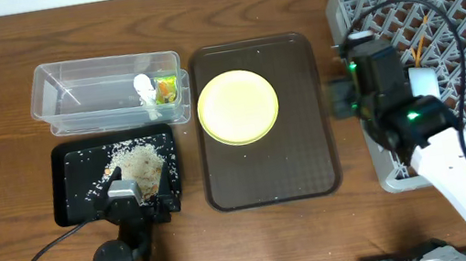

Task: Sort waste into correct bins and load items into the dishwasher rack
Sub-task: 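Reach the right gripper to the yellow plate and grasp its edge, then lift the yellow plate with the right gripper into the dish rack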

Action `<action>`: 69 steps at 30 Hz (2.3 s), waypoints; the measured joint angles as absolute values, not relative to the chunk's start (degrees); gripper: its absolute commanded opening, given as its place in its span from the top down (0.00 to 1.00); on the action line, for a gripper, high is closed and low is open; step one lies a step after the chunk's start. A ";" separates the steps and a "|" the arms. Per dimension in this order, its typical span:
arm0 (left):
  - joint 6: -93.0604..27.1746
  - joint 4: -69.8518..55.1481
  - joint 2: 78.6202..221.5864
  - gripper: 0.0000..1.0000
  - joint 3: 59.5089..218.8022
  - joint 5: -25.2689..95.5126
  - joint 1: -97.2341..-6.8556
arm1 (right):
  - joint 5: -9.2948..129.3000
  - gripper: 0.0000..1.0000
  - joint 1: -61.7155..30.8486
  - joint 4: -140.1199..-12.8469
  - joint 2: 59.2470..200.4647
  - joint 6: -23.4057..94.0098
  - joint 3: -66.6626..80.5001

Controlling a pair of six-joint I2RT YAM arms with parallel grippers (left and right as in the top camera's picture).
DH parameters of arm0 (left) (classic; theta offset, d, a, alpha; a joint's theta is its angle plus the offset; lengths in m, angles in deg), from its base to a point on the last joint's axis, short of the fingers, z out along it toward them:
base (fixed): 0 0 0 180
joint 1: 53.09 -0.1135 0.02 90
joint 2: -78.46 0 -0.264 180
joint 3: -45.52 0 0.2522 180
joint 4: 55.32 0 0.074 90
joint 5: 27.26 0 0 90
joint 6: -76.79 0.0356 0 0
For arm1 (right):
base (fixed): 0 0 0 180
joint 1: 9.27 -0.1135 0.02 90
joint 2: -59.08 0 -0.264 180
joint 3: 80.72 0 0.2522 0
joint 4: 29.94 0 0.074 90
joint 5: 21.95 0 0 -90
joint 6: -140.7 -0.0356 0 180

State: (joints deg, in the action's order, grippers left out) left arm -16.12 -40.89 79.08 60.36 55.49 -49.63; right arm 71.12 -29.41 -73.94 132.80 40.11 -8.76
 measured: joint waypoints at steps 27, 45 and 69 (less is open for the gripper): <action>-16.12 -40.91 79.08 0.07 60.36 55.47 -49.63 | 72.10 0.99 -40.12 -57.26 166.48 9.88 -8.26; -16.12 -40.91 79.08 0.07 60.36 55.47 -49.63 | 94.20 0.99 -35.33 -72.06 130.54 26.32 -8.89; -16.12 -40.91 79.08 0.07 60.36 55.47 -49.63 | 121.48 0.99 -3.47 -52.63 131.42 77.14 -8.94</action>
